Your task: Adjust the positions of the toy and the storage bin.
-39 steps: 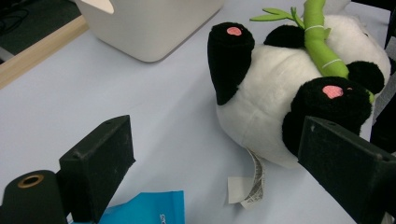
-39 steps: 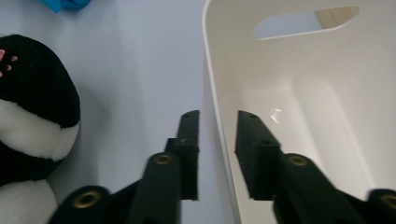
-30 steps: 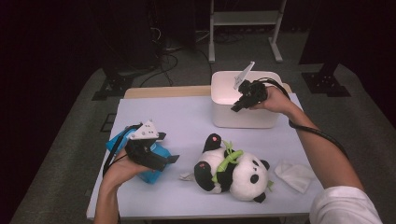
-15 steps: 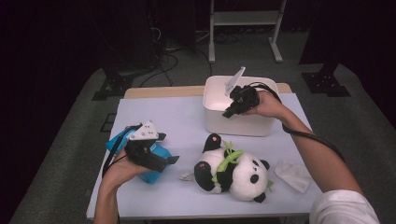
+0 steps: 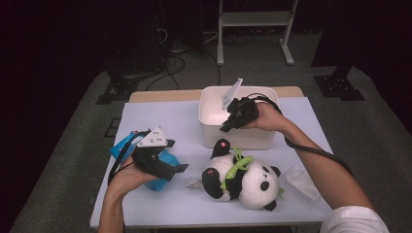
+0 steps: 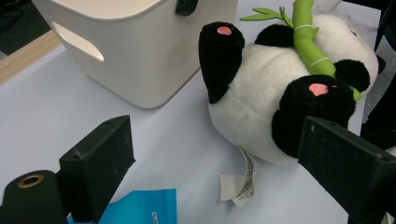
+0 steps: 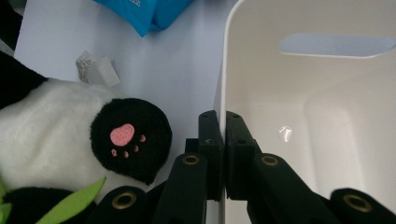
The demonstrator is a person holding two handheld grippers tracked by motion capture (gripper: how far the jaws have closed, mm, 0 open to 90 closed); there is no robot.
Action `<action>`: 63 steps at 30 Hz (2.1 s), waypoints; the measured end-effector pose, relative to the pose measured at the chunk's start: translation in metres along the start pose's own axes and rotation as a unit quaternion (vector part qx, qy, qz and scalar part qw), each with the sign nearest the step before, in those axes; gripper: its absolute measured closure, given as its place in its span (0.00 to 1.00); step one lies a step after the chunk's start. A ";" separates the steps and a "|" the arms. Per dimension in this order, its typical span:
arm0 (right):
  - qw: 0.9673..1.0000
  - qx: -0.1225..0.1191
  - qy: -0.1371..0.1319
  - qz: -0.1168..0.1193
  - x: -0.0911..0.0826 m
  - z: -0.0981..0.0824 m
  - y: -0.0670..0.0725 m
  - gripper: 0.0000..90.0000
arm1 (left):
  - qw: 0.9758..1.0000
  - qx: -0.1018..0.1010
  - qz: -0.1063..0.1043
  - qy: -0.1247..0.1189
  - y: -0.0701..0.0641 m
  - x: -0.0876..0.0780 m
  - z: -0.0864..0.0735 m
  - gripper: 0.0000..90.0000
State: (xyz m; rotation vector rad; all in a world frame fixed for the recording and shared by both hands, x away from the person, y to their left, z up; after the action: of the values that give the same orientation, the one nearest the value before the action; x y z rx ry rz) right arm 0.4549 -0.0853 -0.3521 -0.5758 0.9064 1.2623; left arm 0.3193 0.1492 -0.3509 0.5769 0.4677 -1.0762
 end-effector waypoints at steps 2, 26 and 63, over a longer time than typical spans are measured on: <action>1.000 -0.004 0.001 -0.002 0.002 0.002 0.003 0.96 | 1.000 0.001 -0.001 0.000 0.000 0.000 0.000 0.10; 1.000 0.012 -0.023 0.017 -0.007 0.010 0.016 0.82 | 1.000 0.008 -0.009 0.001 -0.004 0.002 0.003 0.10; 0.996 0.029 -0.064 0.061 -0.047 -0.068 0.074 0.71 | 1.000 0.003 -0.017 0.013 -0.005 0.011 -0.001 0.10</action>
State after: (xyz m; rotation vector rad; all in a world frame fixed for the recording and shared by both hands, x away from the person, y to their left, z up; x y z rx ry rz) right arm 0.3637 -0.1473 -0.3421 -0.3936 0.8771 1.3616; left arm 0.3194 0.1406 -0.3597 0.5907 0.4985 -1.1033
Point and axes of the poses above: each handheld gripper's, and its own axes: x roughly forward along the jaws, z roughly out of its top, y roughly to its left, the point moved 4 cm from there along x, roughly forward along the jaws, and after that the axes turned 13 degrees about x, right-handed, at the moved point
